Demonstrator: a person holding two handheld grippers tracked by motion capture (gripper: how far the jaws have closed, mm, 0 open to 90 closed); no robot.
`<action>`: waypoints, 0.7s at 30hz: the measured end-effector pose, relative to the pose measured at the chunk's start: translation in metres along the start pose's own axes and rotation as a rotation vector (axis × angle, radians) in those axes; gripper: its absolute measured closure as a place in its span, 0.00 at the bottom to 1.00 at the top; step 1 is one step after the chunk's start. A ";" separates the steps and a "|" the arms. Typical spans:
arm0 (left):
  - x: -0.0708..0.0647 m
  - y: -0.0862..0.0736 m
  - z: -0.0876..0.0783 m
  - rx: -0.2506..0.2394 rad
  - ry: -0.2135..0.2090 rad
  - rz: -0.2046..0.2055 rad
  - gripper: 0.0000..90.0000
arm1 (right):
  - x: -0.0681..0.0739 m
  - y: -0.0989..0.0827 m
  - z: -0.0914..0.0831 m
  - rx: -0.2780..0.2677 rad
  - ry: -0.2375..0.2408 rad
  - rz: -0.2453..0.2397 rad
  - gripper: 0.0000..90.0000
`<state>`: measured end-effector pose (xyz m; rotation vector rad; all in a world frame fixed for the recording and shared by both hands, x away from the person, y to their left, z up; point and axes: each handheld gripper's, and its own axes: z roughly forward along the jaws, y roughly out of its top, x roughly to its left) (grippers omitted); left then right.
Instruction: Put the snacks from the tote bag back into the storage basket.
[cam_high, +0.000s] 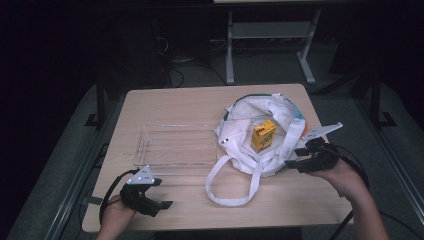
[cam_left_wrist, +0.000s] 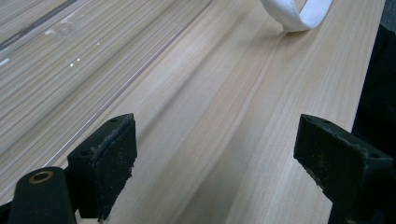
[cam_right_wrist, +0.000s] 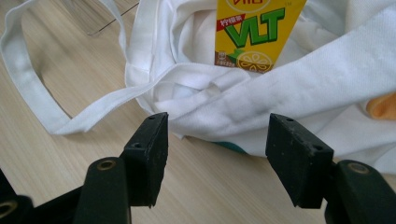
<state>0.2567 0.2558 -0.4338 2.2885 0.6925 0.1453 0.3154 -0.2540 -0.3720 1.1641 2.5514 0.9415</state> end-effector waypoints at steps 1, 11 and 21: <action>0.000 0.000 0.000 0.005 -0.001 0.005 0.14 | 0.000 0.002 0.001 0.001 0.004 -0.001 0.43; -0.001 0.000 0.001 0.003 -0.004 -0.003 0.14 | -0.002 0.018 0.007 -0.003 0.007 -0.009 0.43; 0.000 0.000 0.000 0.011 -0.006 0.004 0.14 | -0.006 0.031 0.015 0.001 0.005 -0.005 0.44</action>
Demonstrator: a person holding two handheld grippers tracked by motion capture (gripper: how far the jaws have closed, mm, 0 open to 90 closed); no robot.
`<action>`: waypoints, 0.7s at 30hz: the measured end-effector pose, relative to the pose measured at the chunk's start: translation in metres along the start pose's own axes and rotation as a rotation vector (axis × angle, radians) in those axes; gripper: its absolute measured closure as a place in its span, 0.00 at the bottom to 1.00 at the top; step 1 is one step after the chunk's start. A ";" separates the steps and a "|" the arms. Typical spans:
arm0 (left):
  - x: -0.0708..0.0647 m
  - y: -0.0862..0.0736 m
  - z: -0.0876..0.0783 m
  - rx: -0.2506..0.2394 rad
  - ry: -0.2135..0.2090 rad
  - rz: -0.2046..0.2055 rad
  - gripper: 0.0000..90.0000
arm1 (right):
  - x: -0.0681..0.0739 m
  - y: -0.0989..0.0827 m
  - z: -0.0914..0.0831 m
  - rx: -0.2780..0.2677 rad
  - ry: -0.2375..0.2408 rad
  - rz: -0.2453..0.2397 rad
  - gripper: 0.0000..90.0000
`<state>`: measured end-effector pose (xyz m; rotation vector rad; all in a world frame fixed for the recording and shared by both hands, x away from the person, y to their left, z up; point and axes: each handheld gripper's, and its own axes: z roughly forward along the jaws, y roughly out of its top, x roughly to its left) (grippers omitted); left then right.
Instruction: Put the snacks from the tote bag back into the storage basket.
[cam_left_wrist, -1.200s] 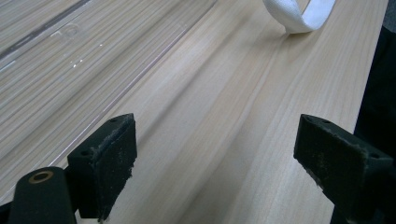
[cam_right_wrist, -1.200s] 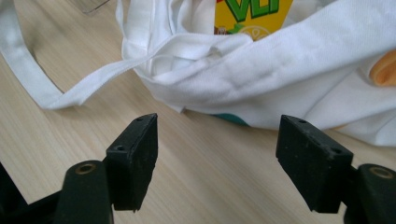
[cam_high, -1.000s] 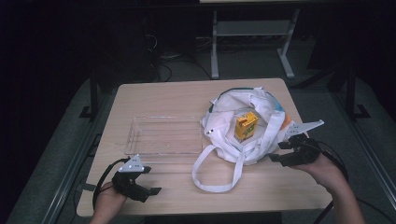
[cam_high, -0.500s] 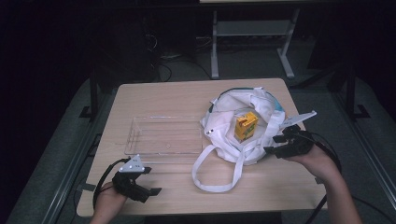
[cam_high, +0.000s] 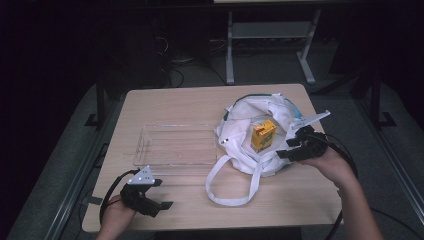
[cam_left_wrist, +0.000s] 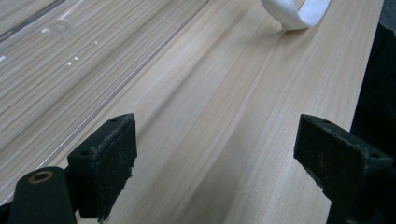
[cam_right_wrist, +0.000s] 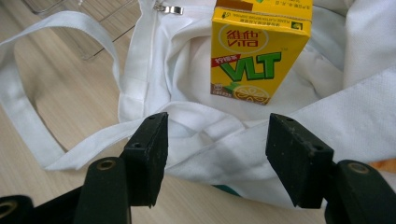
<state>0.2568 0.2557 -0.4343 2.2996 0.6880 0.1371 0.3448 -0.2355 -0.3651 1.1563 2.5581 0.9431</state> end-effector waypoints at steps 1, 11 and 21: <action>0.000 0.000 0.000 0.000 0.000 0.001 0.14 | 0.000 0.001 0.001 -0.003 0.004 0.006 0.44; -0.001 0.000 0.001 -0.004 -0.001 -0.009 0.14 | -0.004 0.009 0.013 0.008 0.026 0.013 0.50; 0.000 0.000 0.001 0.002 -0.002 -0.003 0.14 | -0.007 0.016 0.025 0.021 0.026 0.028 0.61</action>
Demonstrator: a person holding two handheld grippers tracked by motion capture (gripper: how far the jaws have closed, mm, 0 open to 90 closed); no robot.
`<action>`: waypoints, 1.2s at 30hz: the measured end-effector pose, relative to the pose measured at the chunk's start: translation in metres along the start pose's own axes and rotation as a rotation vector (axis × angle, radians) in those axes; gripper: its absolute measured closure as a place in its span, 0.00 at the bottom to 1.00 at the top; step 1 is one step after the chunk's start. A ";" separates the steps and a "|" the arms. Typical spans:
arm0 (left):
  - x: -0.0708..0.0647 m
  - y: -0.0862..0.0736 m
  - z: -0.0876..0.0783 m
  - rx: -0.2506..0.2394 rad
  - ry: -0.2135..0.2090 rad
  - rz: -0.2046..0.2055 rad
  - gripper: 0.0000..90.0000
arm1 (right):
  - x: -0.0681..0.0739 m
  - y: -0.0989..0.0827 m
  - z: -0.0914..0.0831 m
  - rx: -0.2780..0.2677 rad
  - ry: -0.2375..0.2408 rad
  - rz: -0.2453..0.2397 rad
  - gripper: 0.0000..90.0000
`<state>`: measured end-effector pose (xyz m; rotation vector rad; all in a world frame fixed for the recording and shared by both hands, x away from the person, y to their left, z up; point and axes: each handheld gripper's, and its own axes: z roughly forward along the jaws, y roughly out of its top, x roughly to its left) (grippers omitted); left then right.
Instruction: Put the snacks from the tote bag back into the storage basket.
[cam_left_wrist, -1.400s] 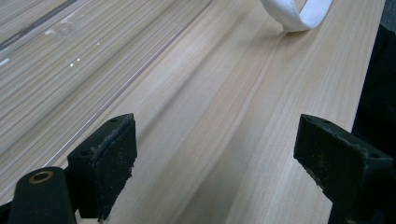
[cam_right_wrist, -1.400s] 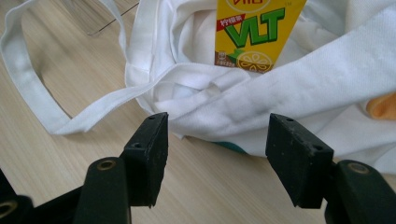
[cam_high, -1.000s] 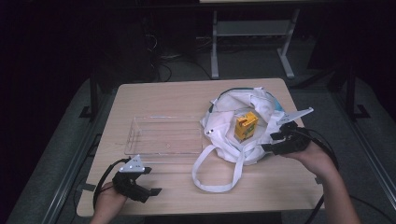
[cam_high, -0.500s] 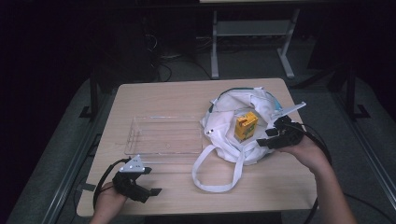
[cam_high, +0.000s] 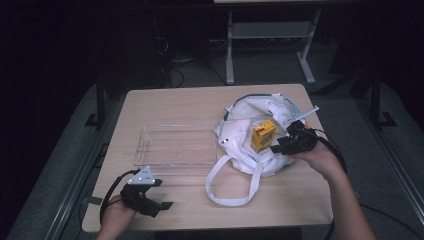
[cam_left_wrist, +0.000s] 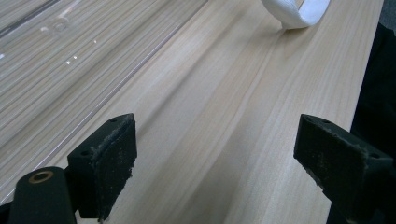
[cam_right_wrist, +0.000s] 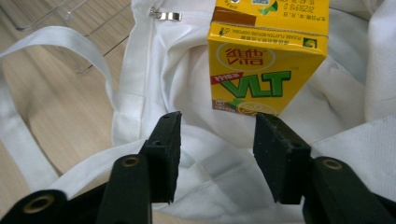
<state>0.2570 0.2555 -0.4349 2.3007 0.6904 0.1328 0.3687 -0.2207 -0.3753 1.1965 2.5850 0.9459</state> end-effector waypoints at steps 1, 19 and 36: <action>0.000 0.000 0.000 -0.001 0.000 0.002 0.14 | -0.001 0.001 0.001 0.002 -0.004 -0.004 0.65; 0.000 0.000 0.000 0.002 -0.001 0.000 0.14 | -0.001 0.016 0.029 0.053 0.039 -0.044 0.99; -0.001 0.000 0.001 0.001 -0.001 -0.003 0.14 | 0.001 0.016 0.043 0.045 0.010 -0.052 0.99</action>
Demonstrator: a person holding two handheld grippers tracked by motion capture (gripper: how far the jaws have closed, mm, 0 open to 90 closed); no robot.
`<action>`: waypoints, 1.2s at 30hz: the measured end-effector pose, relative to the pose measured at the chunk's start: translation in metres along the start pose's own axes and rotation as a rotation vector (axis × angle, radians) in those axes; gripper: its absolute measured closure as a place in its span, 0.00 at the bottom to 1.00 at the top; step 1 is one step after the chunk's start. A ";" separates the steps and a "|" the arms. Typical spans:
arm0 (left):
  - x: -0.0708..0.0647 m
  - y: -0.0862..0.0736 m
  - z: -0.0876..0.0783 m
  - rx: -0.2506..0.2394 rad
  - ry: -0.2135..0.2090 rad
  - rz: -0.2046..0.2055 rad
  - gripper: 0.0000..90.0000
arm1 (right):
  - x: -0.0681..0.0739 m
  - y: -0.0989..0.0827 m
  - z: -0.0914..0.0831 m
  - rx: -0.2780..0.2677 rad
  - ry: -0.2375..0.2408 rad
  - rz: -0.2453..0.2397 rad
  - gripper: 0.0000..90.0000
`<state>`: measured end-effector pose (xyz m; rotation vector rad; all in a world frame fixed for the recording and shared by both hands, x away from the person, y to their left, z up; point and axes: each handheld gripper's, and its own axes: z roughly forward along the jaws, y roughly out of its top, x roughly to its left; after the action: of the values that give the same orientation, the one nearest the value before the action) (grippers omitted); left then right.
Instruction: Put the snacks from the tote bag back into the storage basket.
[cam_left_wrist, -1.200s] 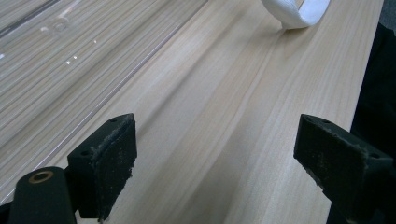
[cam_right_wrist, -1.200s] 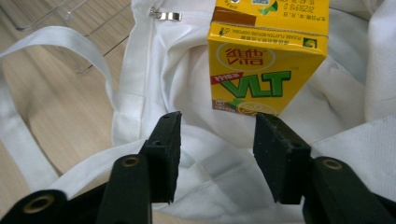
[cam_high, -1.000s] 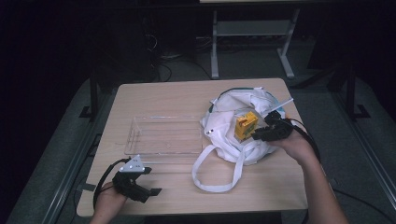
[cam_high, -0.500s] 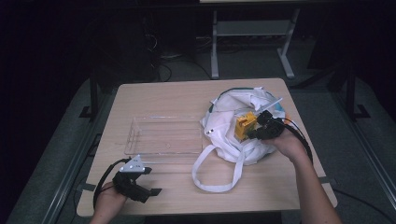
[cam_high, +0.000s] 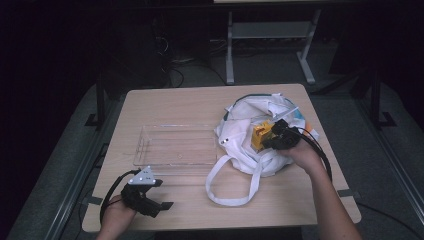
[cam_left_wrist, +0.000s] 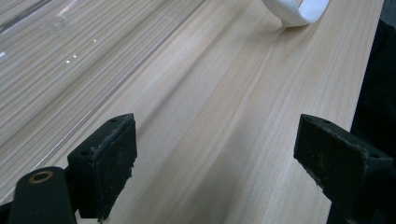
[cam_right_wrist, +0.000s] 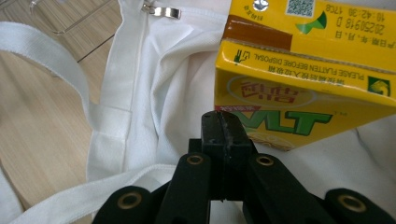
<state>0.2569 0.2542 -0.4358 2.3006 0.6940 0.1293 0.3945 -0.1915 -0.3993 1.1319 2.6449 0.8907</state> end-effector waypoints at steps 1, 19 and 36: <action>0.000 0.000 0.000 0.000 0.000 0.000 0.14 | 0.000 0.000 0.000 0.000 0.000 0.000 0.99; 0.000 0.000 0.000 -0.001 -0.001 -0.002 0.14 | 0.009 0.007 0.013 -0.032 -0.028 -0.017 0.99; -0.001 0.000 0.000 -0.001 0.000 -0.005 0.14 | 0.018 0.017 0.023 -0.064 -0.052 -0.024 1.00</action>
<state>0.2563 0.2541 -0.4360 2.2976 0.6993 0.1278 0.4003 -0.1590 -0.4068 1.0913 2.5645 0.9214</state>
